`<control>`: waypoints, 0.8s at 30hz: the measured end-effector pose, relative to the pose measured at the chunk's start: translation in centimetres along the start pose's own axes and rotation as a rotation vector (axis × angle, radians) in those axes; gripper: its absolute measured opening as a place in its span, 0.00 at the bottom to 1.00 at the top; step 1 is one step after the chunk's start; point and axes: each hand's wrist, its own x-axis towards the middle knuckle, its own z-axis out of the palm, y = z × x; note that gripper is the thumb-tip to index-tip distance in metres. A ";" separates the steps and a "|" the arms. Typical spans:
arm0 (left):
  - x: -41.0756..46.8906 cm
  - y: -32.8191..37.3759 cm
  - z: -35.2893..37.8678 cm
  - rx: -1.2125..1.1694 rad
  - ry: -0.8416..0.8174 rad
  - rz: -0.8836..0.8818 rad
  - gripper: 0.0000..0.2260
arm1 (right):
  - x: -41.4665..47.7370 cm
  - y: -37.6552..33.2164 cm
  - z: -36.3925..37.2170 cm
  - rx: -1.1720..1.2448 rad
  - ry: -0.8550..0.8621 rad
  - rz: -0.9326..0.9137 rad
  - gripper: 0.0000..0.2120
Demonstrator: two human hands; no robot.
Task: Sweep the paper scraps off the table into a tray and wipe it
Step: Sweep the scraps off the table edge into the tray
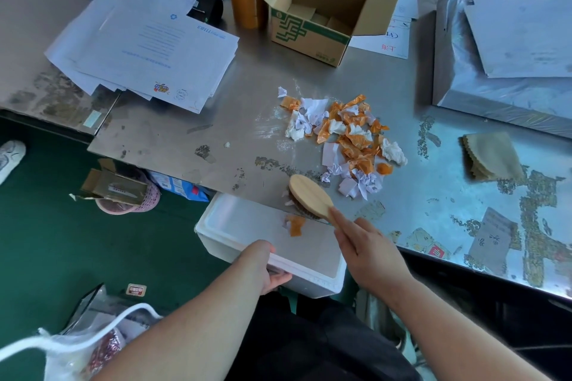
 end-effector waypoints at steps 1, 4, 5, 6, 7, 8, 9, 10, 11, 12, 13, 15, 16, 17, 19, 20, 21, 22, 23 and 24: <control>0.0 0.0 0.1 -0.004 0.002 -0.001 0.06 | -0.3 0.0 0.2 -0.003 -0.009 -0.016 0.23; -0.2 -0.2 0.2 -0.023 -0.007 0.007 0.05 | -1.3 -0.2 0.8 0.004 -0.012 -0.028 0.23; -0.2 -0.4 0.3 -0.026 -0.015 0.015 0.05 | -1.6 -0.1 1.0 0.019 -0.009 -0.020 0.23; -0.3 -0.5 0.3 -0.029 -0.017 0.022 0.05 | -1.9 0.0 1.0 0.034 -0.008 -0.014 0.23; -0.5 -0.6 0.4 -0.032 -0.016 0.028 0.06 | -2.2 0.1 1.0 0.044 -0.015 -0.017 0.23; -0.5 -0.6 0.5 -0.035 -0.011 0.038 0.06 | -2.5 0.3 0.9 0.050 -0.028 -0.025 0.23; -0.5 -0.7 0.7 -0.036 -0.006 0.046 0.07 | -2.7 0.4 0.6 0.054 -0.041 -0.037 0.22; -0.6 -0.8 0.9 -0.032 -0.004 0.052 0.08 | -2.9 0.5 0.3 0.054 -0.045 -0.049 0.22; -0.7 -0.9 1.0 -0.028 -0.005 0.057 0.08 | -3.0 0.6 0.1 0.053 -0.035 -0.055 0.22; -0.6 -0.9 1.2 -0.023 -0.008 0.060 0.08 | -3.0 0.8 -0.2 0.057 -0.014 -0.045 0.22; -0.6 -1.0 1.4 -0.021 -0.012 0.060 0.08 | -2.8 1.1 -0.5 0.066 0.012 -0.025 0.21; -0.6 -1.0 1.9 -0.008 -0.015 0.047 0.06 | -2.3 1.6 -1.3 0.089 0.073 0.018 0.21; -0.6 -0.9 2.1 0.004 -0.012 0.038 0.05 | -2.0 1.9 -1.8 0.100 0.098 0.040 0.21; -0.6 -0.9 2.3 0.013 -0.007 0.028 0.05 | -1.7 2.3 -2.3 0.108 0.119 0.059 0.21; -0.7 -1.0 2.8 0.022 0.001 0.014 0.06 | -0.9 2.8 -3.4 0.108 0.148 0.082 0.22; -0.8 -1.0 3.0 0.026 -0.002 0.016 0.07 | -0.4 3.1 -3.8 0.099 0.152 0.086 0.22; -0.9 -1.1 3.1 0.028 -0.002 0.020 0.07 | 0.1 3.3 -4.1 0.086 0.152 0.084 0.22; -0.9 -1.1 3.3 0.026 -0.001 0.022 0.06 | 0.6 3.4 -4.3 0.071 0.150 0.079 0.22; -0.9 -1.2 3.5 0.024 0.000 0.021 0.06 | 1.1 3.5 -4.4 0.054 0.144 0.074 0.22; -1.0 -1.3 3.6 0.023 0.003 0.018 0.06 | 1.4 3.6 -4.4 0.036 0.131 0.072 0.22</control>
